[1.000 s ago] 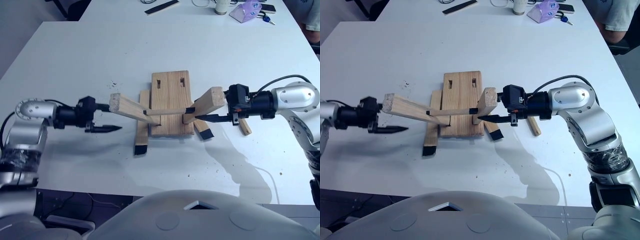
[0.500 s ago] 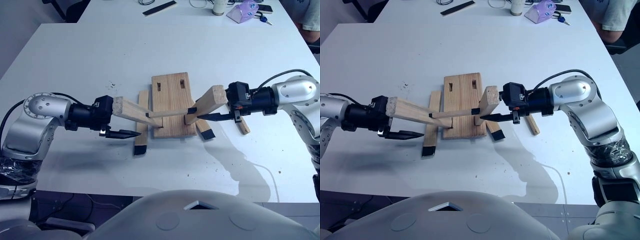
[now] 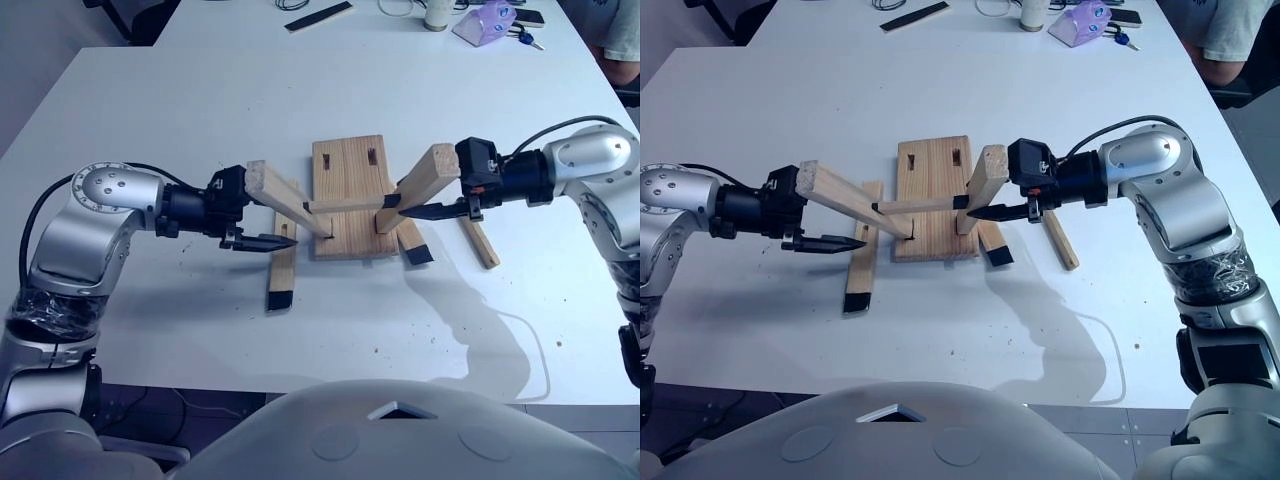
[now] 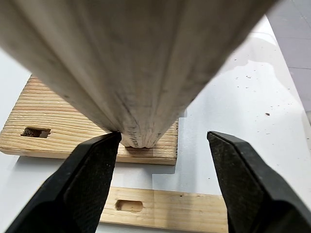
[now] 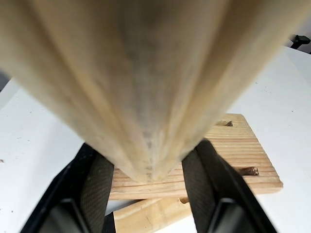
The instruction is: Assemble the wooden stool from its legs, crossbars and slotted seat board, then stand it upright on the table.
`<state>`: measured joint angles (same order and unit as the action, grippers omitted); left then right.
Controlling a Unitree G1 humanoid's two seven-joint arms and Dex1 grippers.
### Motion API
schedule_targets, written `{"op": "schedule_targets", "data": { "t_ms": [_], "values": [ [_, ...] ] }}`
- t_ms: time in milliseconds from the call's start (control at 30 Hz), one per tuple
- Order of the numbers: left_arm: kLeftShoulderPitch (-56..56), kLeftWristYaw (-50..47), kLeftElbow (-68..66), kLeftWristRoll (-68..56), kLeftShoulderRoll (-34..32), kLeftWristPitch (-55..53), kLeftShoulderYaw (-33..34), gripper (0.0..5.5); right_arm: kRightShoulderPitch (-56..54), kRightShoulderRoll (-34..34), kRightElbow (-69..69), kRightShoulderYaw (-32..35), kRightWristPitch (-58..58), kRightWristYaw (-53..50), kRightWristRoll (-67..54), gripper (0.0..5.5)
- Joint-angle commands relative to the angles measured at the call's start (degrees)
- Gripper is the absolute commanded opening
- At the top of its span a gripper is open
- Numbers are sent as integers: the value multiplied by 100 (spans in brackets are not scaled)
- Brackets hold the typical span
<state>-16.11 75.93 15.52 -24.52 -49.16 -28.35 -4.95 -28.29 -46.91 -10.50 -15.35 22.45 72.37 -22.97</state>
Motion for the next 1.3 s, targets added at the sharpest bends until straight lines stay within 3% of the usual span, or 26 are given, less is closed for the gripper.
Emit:
{"op": "schedule_targets", "data": {
  "t_ms": [33,200,433,567,800,833,967,1033,1300],
  "values": [
    [-1325,174,939,-795,1272,-23,-838,329,182,1319,130,-1718,494,-51,469,199],
    [-1093,134,787,-580,1252,10,-712,329,141,1417,-79,-1547,659,-155,270,199],
    [-19,59,507,-516,694,210,246,329,435,1149,-601,-720,662,-585,-101,199],
    [168,2,347,-254,616,334,343,329,691,1124,-950,-476,707,-858,-174,199],
    [586,120,-73,700,439,1510,-142,430,808,1251,-1114,-133,693,-1288,-208,199],
    [616,122,-116,725,427,1588,-142,449,789,1266,-1099,-70,679,-1362,-161,235],
    [654,7,-232,719,429,1734,-101,515,741,1263,-1011,149,689,-1491,-98,296],
    [655,-66,-290,710,457,1787,-45,538,762,1181,-1001,260,717,-1492,-105,298],
    [775,-320,-372,735,342,2002,216,538,1264,718,-1091,897,640,-1453,-217,298]
  ]
}}
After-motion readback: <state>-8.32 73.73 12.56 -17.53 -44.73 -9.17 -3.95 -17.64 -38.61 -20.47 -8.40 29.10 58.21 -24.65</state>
